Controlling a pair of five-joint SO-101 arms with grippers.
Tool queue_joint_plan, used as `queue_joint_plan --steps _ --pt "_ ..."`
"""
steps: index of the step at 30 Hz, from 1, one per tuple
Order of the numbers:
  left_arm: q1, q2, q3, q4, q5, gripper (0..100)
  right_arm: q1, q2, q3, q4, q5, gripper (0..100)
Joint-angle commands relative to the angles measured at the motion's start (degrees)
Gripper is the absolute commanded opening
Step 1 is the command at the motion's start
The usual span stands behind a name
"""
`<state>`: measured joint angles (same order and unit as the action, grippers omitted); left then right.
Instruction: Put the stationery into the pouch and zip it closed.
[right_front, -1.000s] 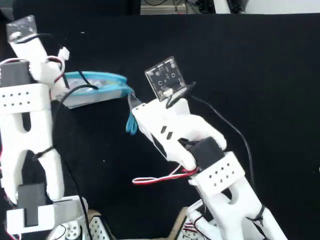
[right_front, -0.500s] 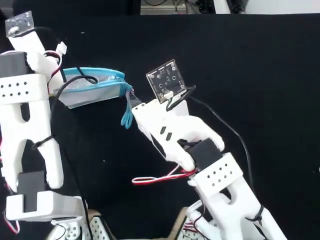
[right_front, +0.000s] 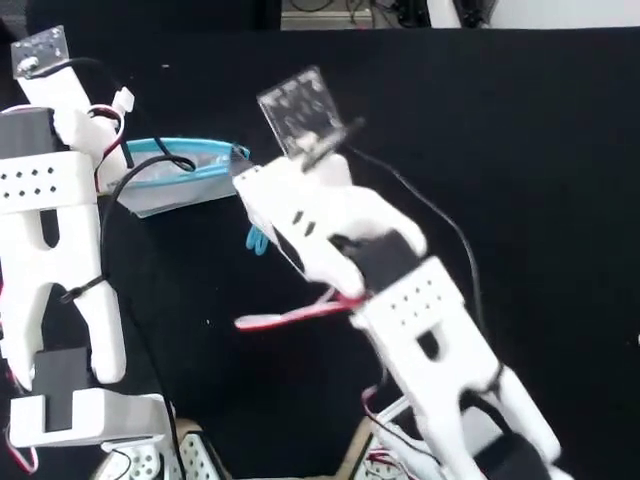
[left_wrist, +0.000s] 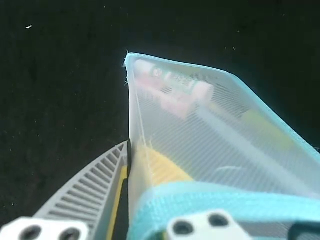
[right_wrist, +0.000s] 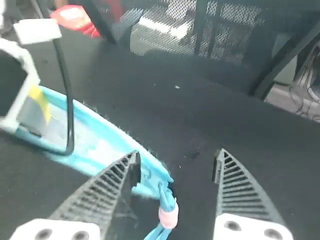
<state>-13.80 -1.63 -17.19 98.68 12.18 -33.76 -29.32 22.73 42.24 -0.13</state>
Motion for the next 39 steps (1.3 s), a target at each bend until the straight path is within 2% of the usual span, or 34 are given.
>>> queue_joint_plan --steps 1,11,18,23,25,30,35,39 --pt "0.1 1.1 2.3 -0.3 -0.4 3 -0.9 4.8 -6.4 1.8 -0.1 24.0" --pt "0.2 -1.1 4.2 -1.3 -0.4 3 -2.2 12.2 -9.9 4.5 0.2 24.0" --pt "0.1 -9.7 13.8 -8.3 -0.2 3 -7.7 16.3 -19.7 14.9 8.1 24.0" --pt "1.1 -14.2 19.0 -11.2 -0.4 3 -5.0 18.3 -19.8 15.6 7.7 24.0" --pt "1.6 -14.2 19.6 -11.7 -0.4 3 -3.8 17.7 -18.4 15.5 5.4 24.0" --pt "1.6 -14.2 19.6 -11.8 -0.4 3 -3.4 10.0 -17.4 20.1 4.1 24.0" --pt "1.7 -14.2 19.6 -11.8 -0.4 3 -7.7 5.7 -12.7 17.4 4.4 24.0" --pt "1.6 -14.2 19.6 -11.4 -0.4 3 -7.0 7.5 -9.6 13.0 4.4 24.0"
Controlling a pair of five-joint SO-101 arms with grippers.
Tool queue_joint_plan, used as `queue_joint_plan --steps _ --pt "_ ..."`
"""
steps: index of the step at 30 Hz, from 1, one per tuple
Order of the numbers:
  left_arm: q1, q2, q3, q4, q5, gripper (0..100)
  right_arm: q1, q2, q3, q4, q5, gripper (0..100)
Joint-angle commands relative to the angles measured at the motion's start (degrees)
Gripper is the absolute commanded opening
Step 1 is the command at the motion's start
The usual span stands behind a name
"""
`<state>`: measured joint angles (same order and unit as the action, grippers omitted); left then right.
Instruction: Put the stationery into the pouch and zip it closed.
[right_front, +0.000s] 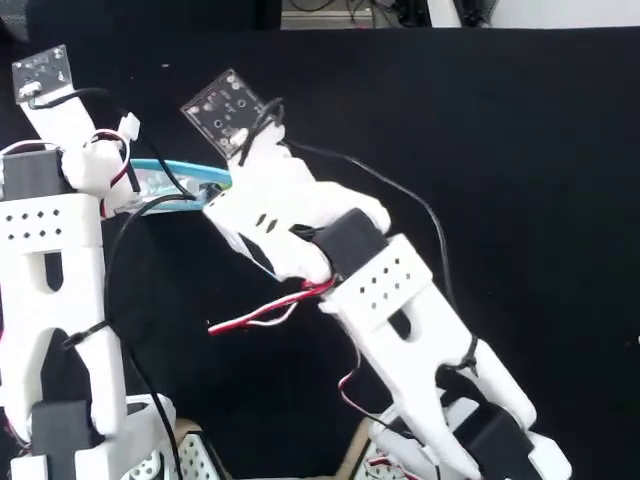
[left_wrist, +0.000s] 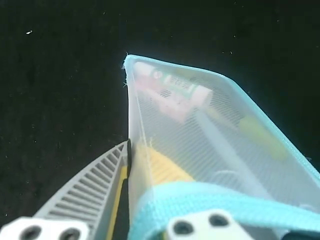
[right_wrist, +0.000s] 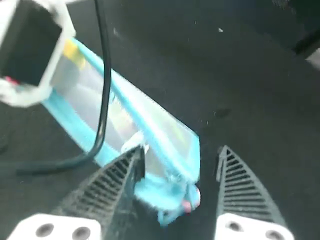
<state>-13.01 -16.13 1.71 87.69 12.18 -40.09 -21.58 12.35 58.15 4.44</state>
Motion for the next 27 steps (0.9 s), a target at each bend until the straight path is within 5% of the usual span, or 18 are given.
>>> queue_joint_plan --steps 1,27 --pt "0.8 0.3 0.7 -0.4 -0.4 3 -0.6 0.6 0.7 -3.3 -0.3 24.0" --pt "0.7 0.3 0.7 -0.4 -0.4 3 -1.8 -2.2 -7.6 3.3 -0.6 21.8"
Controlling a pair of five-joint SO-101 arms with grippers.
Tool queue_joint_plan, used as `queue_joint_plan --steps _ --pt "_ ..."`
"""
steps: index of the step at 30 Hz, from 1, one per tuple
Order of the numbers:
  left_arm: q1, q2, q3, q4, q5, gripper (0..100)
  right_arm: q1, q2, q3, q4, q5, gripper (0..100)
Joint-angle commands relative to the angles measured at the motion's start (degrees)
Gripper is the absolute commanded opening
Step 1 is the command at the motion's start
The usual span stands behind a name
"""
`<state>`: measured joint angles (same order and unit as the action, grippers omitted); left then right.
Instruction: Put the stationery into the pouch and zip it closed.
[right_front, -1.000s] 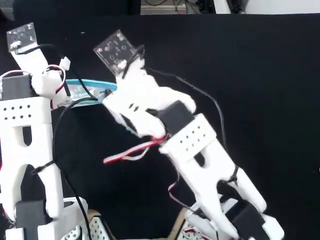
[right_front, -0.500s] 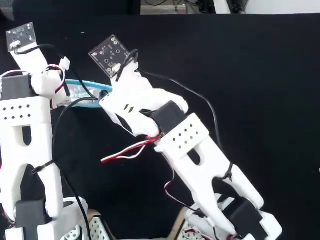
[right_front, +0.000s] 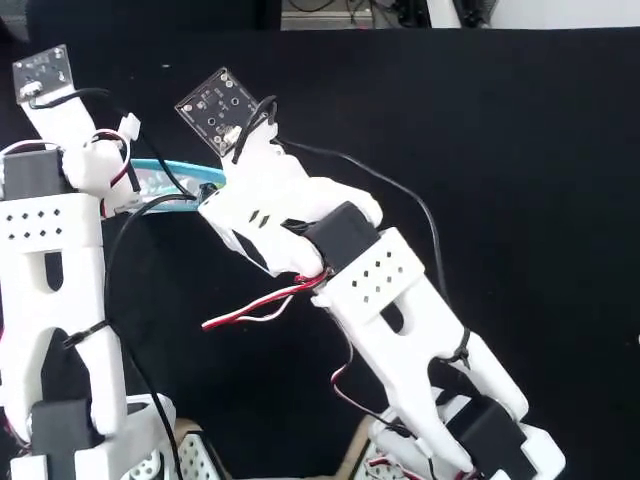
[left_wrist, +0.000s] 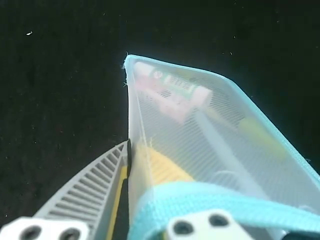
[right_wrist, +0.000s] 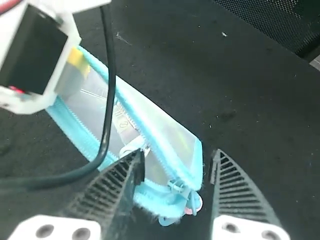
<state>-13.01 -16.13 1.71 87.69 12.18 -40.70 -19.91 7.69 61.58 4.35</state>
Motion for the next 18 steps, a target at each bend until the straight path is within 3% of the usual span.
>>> queue_joint_plan --steps 1,9,18 --pt "0.7 0.3 0.7 -0.4 -0.4 3 -1.3 -4.7 -2.9 0.4 -0.6 21.8" --pt "0.8 0.3 0.9 -0.6 -0.2 3 -3.3 -6.7 7.8 -8.8 -1.4 21.7" --pt "2.5 -0.4 3.6 -2.4 -0.2 3 -3.3 -6.6 11.4 -14.9 -1.4 4.7"
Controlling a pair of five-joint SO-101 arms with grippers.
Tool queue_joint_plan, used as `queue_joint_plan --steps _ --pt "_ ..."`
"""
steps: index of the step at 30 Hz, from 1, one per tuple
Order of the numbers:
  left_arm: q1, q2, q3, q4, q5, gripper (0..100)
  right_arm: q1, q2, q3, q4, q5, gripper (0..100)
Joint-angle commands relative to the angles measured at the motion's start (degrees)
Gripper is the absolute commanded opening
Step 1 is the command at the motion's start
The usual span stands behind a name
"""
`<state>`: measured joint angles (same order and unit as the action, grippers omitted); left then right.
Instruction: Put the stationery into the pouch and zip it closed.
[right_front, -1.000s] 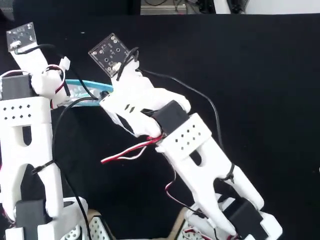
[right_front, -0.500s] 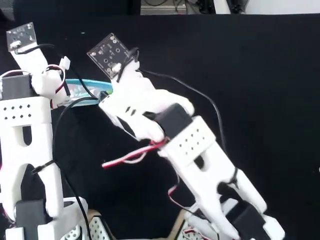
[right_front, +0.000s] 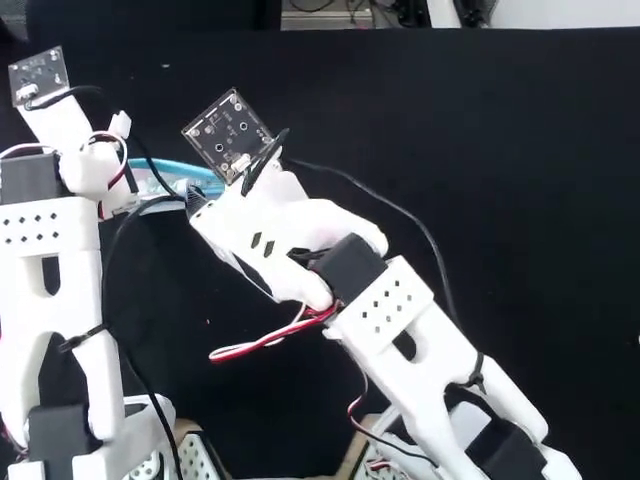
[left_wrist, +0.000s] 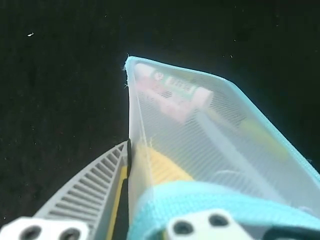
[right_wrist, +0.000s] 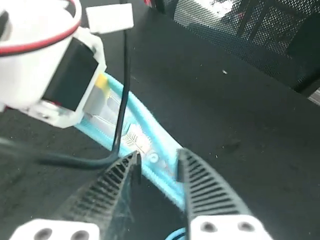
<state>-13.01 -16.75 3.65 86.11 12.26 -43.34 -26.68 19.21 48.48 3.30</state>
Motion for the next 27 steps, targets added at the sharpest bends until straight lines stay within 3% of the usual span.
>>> queue_joint_plan --steps 1,12,19,24,27 --pt "2.7 0.3 1.6 -0.7 -0.3 3 -0.6 0.0 -0.5 -1.9 -0.4 4.7" --pt "2.8 0.3 1.6 -0.8 -0.5 3 -0.4 1.7 -5.8 4.3 -1.9 12.6" --pt "2.6 0.4 1.6 -0.8 -0.5 3 -0.3 7.1 -7.6 5.3 -2.3 12.3" --pt "2.2 0.3 1.4 -0.9 -0.5 3 -0.6 7.1 -15.9 14.9 -2.3 1.7" --pt "2.2 0.3 1.5 -0.9 -0.4 3 -0.4 7.3 -20.7 19.4 -2.0 5.5"
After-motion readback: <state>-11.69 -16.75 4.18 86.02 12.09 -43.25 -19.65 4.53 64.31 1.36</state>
